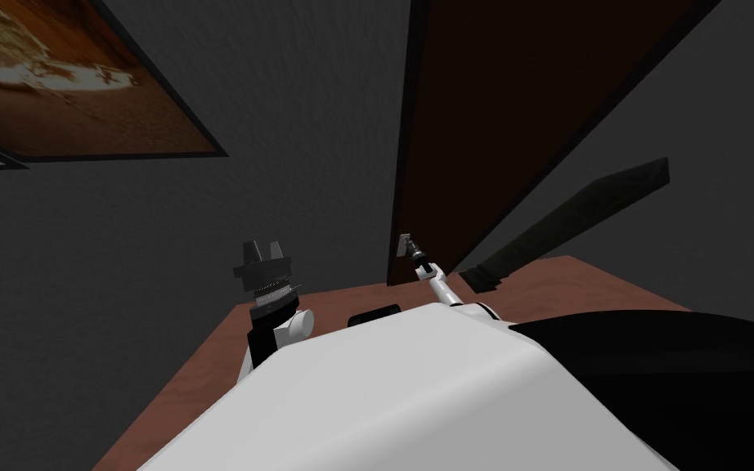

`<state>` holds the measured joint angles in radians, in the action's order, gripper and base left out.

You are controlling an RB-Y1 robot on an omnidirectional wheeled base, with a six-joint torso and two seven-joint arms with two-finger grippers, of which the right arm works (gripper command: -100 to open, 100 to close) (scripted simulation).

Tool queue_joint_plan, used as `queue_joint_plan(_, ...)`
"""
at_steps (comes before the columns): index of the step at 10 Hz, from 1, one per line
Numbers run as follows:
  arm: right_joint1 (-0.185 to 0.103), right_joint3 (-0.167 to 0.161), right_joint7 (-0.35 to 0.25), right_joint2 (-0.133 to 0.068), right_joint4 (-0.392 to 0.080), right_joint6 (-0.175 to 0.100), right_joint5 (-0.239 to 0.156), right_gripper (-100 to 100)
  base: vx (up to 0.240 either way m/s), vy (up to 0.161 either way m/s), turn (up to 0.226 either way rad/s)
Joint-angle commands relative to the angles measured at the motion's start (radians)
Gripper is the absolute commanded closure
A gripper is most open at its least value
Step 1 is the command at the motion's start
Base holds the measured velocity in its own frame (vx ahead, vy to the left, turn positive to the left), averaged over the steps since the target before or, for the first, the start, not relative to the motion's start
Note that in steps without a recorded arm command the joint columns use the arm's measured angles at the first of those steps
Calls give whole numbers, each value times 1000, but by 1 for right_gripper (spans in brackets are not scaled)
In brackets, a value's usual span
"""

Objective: Pull the door open

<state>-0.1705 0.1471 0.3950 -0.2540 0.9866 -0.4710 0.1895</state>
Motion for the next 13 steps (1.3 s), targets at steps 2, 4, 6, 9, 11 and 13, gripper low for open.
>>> queue_joint_plan(2,-4,-14,-75,2,-6,1,-54,100,-63,-39,114)
queue_joint_plan(4,-8,-18,-125,0,-10,1,-81,100,-51,-41,57)
queue_joint_plan(6,-11,-22,-171,-2,-14,1,-107,100,-46,-26,57)
queue_joint_plan(9,-14,-25,-215,-4,-18,1,-135,100,-44,-27,60)
queue_joint_plan(11,-21,-33,-282,-7,-27,1,-191,100,-66,-38,116)
queue_joint_plan(13,-24,-37,-332,-9,-32,1,-219,100,-60,-49,67)
